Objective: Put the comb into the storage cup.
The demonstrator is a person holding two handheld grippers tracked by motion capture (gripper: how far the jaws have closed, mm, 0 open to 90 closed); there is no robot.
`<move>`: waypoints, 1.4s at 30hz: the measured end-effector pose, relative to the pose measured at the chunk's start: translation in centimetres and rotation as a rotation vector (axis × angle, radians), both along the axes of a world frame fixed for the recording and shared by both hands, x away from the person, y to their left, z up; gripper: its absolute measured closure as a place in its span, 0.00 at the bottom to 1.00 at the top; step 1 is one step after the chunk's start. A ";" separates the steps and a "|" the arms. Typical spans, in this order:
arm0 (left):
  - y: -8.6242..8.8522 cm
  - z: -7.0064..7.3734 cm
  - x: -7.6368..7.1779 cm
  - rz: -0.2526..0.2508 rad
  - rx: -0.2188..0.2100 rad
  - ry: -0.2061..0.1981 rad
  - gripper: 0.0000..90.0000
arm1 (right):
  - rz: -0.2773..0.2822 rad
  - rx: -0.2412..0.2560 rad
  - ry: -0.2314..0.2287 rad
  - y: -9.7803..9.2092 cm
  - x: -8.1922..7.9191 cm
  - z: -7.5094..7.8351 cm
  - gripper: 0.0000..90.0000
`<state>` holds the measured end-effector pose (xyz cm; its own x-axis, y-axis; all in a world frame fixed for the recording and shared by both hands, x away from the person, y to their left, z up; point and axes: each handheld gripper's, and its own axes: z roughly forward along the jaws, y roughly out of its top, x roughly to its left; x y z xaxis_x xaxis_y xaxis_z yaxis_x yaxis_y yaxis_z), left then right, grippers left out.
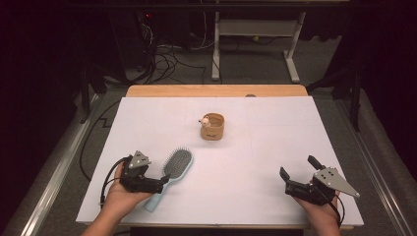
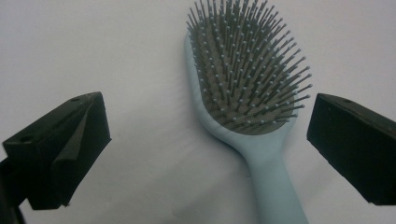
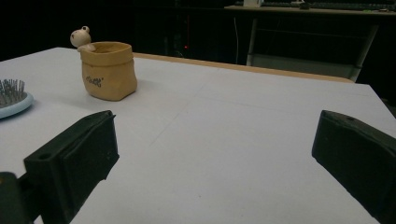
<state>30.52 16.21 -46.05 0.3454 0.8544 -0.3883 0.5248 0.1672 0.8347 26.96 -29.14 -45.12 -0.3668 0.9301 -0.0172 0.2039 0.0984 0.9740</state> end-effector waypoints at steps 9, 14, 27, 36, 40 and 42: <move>-1.9 -0.7 0.3 -0.032 0.069 0.073 0.02 | 0.000 -0.001 -0.001 -0.1 0.0 0.0 0.01; -2.8 -0.9 0.6 -0.041 0.086 0.094 0.02 | 0.000 -0.001 -0.005 -0.1 0.0 0.1 0.01; -4.0 -0.9 2.1 -0.040 0.132 0.136 0.01 | -0.002 -0.002 -0.005 -0.1 0.0 0.1 0.01; -5.3 -0.9 3.6 -0.030 0.165 0.166 0.03 | -0.004 -0.001 -0.006 -0.1 0.0 0.1 0.01; -6.0 -1.2 4.2 -0.022 0.186 0.179 0.04 | -0.005 -0.002 -0.005 -0.1 0.0 0.1 0.01; -6.2 -1.4 4.3 -0.024 0.202 0.186 0.04 | -0.008 -0.002 -0.003 -0.2 0.0 0.1 0.01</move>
